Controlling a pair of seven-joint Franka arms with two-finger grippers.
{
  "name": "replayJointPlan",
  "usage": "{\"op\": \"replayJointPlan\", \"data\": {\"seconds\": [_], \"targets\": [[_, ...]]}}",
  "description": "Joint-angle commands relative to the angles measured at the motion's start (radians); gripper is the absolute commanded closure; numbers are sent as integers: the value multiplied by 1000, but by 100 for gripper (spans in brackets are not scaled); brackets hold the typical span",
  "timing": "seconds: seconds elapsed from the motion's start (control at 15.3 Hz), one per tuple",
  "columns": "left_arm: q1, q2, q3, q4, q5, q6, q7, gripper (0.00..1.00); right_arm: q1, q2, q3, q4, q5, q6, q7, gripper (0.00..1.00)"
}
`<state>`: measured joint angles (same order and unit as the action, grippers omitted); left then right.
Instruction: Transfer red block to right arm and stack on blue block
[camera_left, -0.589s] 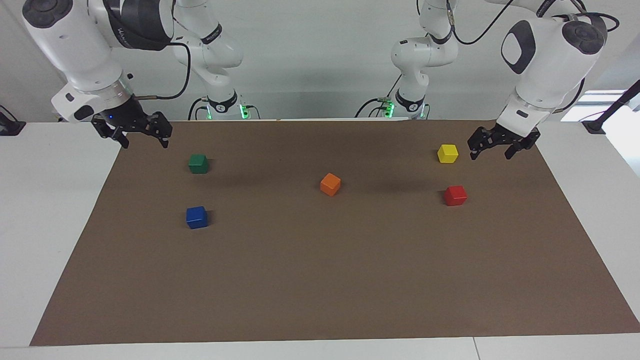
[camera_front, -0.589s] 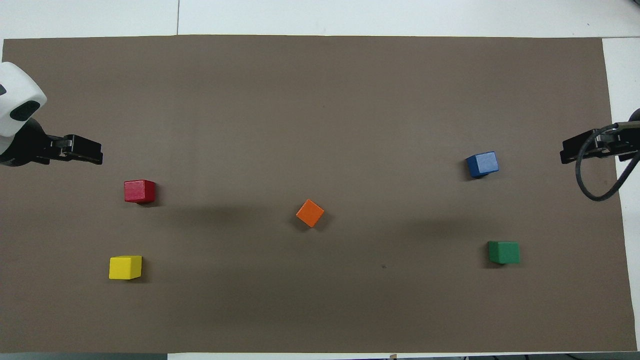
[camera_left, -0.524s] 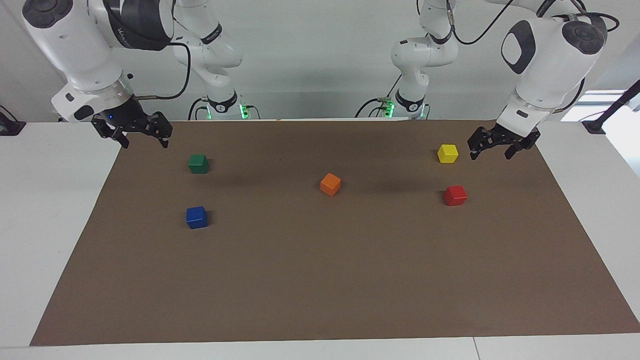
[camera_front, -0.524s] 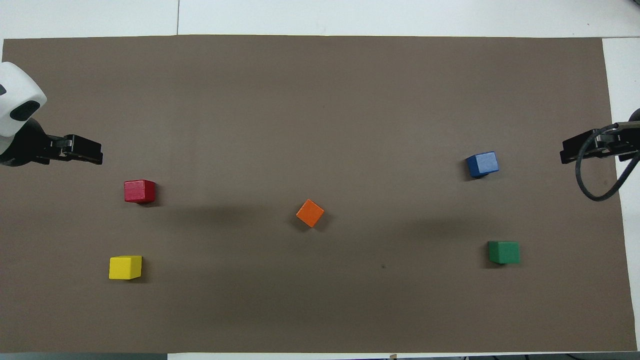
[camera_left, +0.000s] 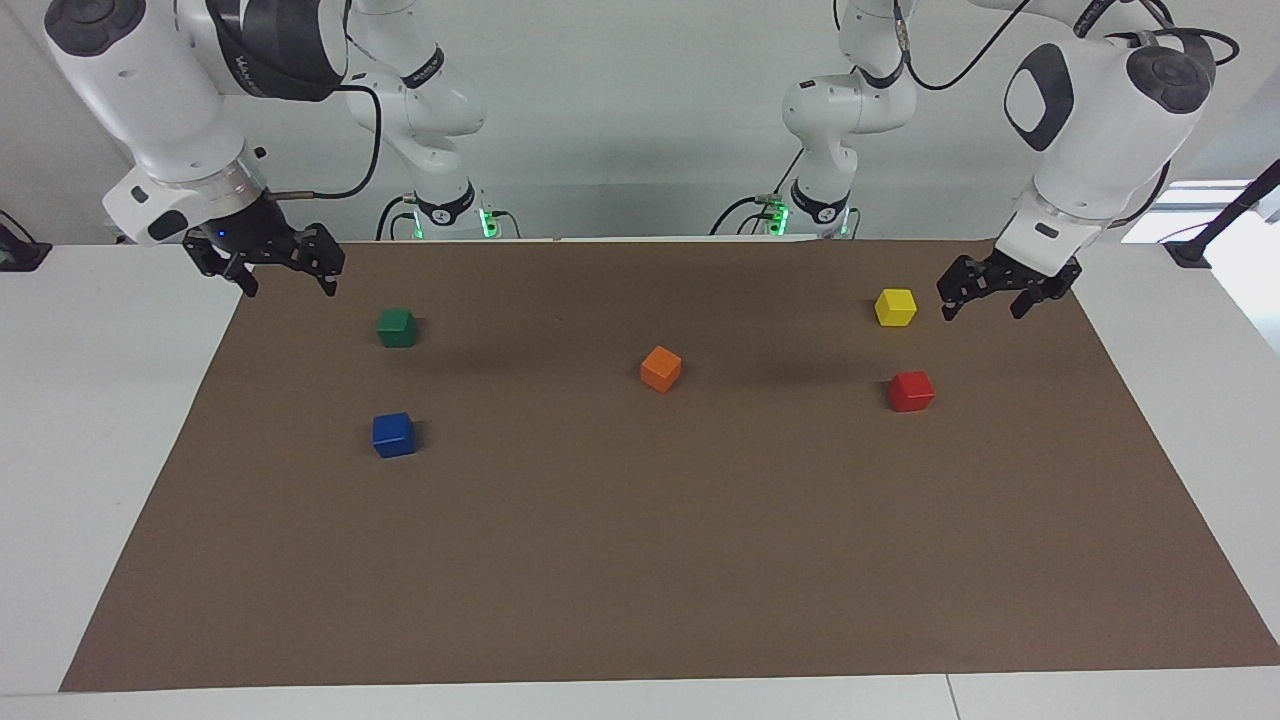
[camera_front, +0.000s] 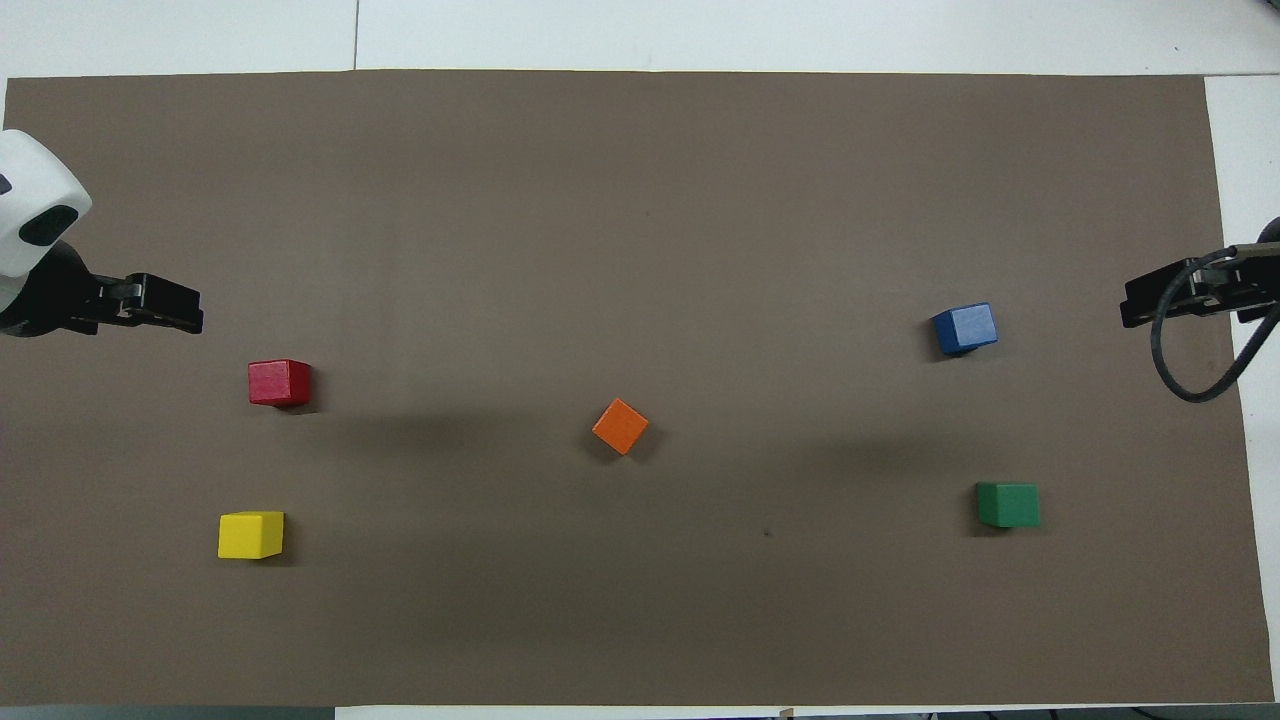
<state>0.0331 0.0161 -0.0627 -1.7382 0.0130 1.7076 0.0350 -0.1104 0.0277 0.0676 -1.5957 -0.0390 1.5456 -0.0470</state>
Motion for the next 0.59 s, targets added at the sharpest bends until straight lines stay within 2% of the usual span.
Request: {"op": "replayJointPlan", "data": {"seconds": [0.0, 0.26, 0.52], "targets": [[10, -13, 4, -43, 2, 20, -9, 0, -15, -17, 11, -20, -2, 7, -14, 0], [13, -2, 9, -89, 2, 87, 0, 0, -15, -15, 11, -21, -2, 7, -14, 0], [13, -22, 17, -225, 4, 219, 3, 0, -15, -15, 11, -20, -2, 7, -14, 0]]}}
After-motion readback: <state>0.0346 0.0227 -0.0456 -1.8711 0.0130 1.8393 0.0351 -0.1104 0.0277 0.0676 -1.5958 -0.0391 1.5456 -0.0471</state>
